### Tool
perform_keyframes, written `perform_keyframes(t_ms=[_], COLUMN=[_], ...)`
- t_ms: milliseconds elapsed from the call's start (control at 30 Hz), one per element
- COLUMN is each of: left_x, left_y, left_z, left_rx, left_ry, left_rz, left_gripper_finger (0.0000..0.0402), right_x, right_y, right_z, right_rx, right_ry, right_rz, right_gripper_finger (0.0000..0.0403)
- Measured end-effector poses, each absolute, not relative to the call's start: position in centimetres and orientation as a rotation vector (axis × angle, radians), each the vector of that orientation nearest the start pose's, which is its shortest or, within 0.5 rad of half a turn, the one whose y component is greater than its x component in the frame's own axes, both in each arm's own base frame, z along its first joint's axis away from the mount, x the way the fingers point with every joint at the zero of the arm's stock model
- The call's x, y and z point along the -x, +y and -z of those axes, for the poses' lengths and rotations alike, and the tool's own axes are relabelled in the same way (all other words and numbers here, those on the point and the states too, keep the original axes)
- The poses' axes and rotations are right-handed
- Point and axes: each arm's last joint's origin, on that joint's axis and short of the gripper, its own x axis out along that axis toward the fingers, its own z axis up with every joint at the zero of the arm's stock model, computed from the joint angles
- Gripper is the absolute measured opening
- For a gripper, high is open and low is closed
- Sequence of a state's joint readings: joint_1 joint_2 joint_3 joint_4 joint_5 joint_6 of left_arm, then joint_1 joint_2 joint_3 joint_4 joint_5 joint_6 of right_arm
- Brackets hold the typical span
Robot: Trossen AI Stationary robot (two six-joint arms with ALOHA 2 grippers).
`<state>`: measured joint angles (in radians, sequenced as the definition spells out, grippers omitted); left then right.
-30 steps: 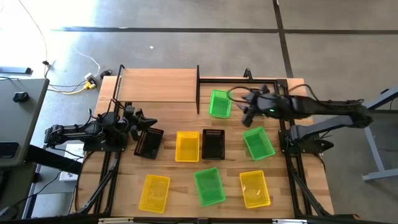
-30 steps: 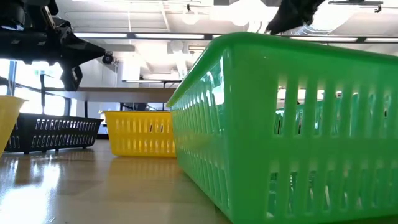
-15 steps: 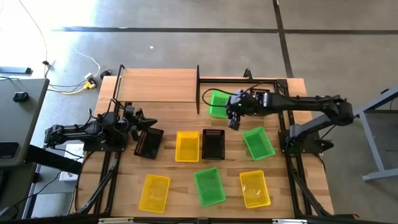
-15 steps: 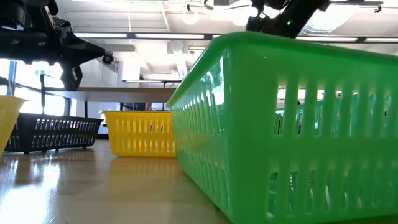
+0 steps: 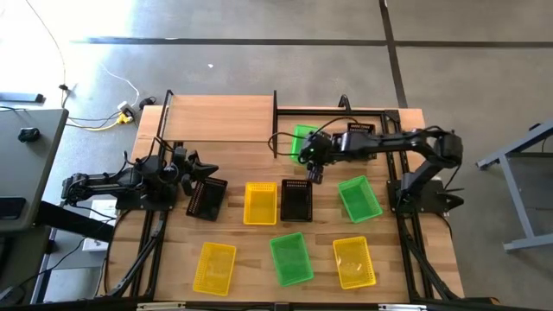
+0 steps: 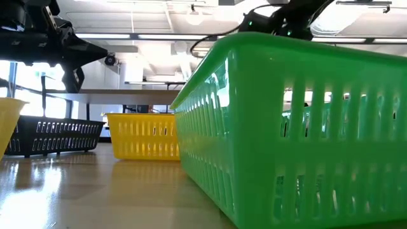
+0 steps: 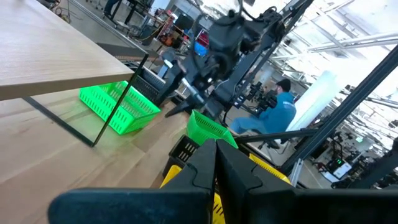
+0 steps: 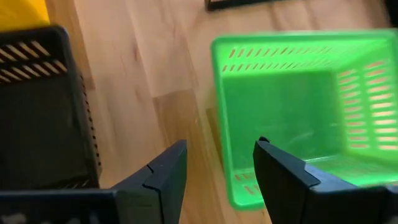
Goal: Stack baskets on shelf by color
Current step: Put the top green basket on the shelf
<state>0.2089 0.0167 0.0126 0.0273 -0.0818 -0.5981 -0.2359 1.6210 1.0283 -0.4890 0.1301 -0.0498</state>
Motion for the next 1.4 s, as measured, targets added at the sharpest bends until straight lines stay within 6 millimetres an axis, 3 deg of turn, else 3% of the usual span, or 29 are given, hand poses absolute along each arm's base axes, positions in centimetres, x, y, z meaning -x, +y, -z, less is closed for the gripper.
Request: perform_keyframes(t_ms=[233, 400, 500, 700, 900, 1067, 1400], left_x=[-9.5, -9.5, -9.5, -9.5, -9.5, -9.5, -9.5], left_y=[2.3, 2.3, 2.3, 2.3, 2.3, 2.3, 2.3], left_z=[-16.9, -16.9, -16.9, -16.9, -16.9, -16.9, -16.9], left_rx=[0.592, 0.593, 0.592, 0.593, 0.593, 0.593, 0.592], left_ry=[-0.109, -0.109, -0.109, -0.109, -0.109, -0.108, -0.106], left_rz=[-0.275, -0.275, -0.275, -0.275, -0.275, -0.275, -0.276], left_gripper_finger=[0.0000, 0.0000, 0.0000, 0.0000, 0.0000, 0.0000, 0.0000], right_x=[-31.2, -31.3, -31.2, -31.2, -31.2, -31.1, -32.5], right_y=[-8.0, -8.0, -8.1, -8.1, -8.0, -7.4, -7.1], right_z=[-17.1, -16.7, -16.7, -16.8, -16.9, -18.7, -26.5], right_rx=[0.006, 0.005, -0.003, -0.024, -0.074, -0.110, -0.042], right_ry=[1.177, 1.190, 1.187, 1.181, 1.169, 1.128, 0.993], right_rz=[0.325, 0.332, 0.352, 0.370, 0.395, 0.428, 0.540], right_gripper_finger=[0.0169, 0.0166, 0.0136, 0.0016, 0.0006, 0.0003, 0.0001])
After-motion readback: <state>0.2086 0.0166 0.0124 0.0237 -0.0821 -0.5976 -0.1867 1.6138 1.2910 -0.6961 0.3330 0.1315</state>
